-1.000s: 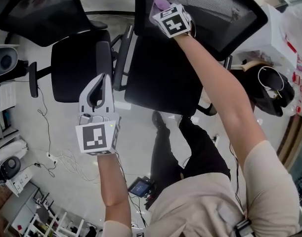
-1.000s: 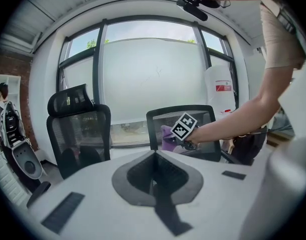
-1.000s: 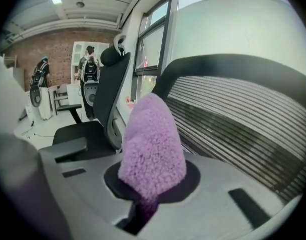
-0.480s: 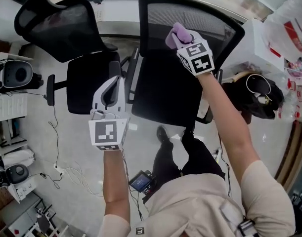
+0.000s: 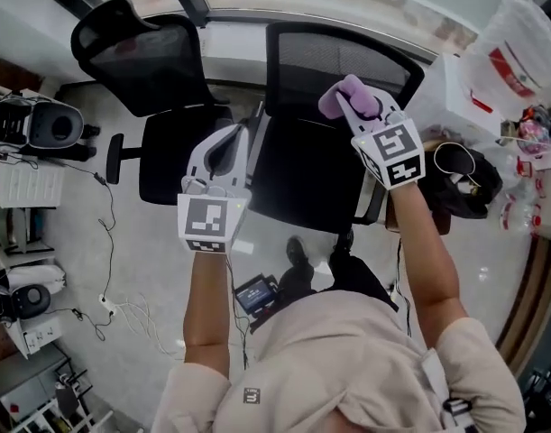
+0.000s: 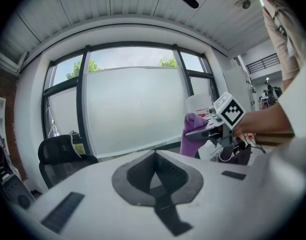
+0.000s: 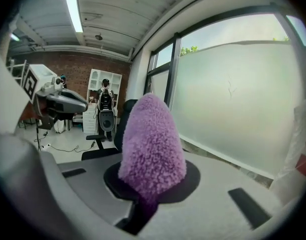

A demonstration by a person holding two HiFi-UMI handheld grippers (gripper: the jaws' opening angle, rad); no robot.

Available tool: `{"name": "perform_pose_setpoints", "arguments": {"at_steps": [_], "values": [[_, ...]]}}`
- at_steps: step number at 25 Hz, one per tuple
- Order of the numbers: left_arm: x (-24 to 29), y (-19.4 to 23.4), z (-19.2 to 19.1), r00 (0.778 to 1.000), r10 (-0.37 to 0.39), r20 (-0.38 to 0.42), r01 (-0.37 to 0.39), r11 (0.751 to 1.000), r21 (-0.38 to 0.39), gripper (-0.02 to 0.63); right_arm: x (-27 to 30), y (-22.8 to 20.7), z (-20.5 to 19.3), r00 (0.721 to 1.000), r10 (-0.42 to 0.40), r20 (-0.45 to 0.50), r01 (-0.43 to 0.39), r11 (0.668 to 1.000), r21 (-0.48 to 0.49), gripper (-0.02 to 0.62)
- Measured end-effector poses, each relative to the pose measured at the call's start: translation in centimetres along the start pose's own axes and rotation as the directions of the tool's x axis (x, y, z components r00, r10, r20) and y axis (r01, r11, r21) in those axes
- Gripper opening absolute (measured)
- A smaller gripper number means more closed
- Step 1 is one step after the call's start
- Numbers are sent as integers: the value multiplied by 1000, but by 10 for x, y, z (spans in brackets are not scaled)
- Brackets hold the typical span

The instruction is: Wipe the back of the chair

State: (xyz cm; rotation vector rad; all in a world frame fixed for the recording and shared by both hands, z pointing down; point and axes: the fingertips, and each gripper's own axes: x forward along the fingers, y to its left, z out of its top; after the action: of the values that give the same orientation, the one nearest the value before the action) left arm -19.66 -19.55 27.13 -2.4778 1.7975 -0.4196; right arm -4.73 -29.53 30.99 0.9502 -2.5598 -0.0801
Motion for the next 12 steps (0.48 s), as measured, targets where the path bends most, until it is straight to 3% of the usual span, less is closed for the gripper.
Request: {"name": "perform_pose_setpoints", "arguments": {"at_steps": [4,12], "values": [[-11,-12,29,1000,-11,26,10,1000,17,6,-45,3,33,999,8,51,-6,1000,-28,20],[-56,-25,52,998,-18,53,15,998,55,6,-127,27,64,992,1,125,3,999,-32,20]]}}
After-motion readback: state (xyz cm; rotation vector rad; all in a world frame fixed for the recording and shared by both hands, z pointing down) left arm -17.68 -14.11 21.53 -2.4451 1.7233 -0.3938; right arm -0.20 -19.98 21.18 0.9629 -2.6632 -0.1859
